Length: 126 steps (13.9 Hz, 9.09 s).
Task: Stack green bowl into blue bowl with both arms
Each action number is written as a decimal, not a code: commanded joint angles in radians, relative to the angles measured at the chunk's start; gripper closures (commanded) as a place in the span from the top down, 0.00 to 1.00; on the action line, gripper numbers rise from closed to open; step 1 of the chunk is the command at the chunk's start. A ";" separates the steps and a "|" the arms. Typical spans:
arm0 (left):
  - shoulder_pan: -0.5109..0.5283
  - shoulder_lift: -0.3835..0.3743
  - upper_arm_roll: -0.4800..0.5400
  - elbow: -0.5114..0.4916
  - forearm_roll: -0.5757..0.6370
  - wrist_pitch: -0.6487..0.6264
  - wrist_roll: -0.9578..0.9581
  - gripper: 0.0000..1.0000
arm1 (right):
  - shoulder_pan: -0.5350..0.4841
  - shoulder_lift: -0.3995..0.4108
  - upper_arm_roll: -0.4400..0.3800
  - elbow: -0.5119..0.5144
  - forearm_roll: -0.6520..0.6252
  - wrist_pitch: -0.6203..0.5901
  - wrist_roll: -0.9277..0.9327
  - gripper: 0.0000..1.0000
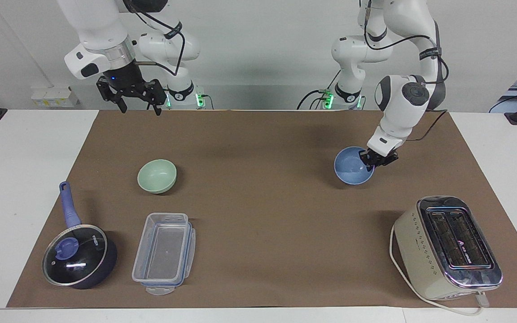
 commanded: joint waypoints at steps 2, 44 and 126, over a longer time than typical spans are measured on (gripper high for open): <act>-0.156 -0.021 0.010 -0.005 -0.013 0.015 -0.139 0.00 | -0.012 0.003 0.004 0.003 0.009 0.006 -0.020 1.00; 0.164 0.032 0.025 0.662 0.033 -0.693 0.213 1.00 | -0.155 0.100 0.000 -0.435 0.006 0.607 -0.325 1.00; 0.164 0.031 0.025 0.662 0.033 -0.693 0.213 1.00 | 0.399 0.004 0.009 -0.514 0.161 0.663 0.129 0.80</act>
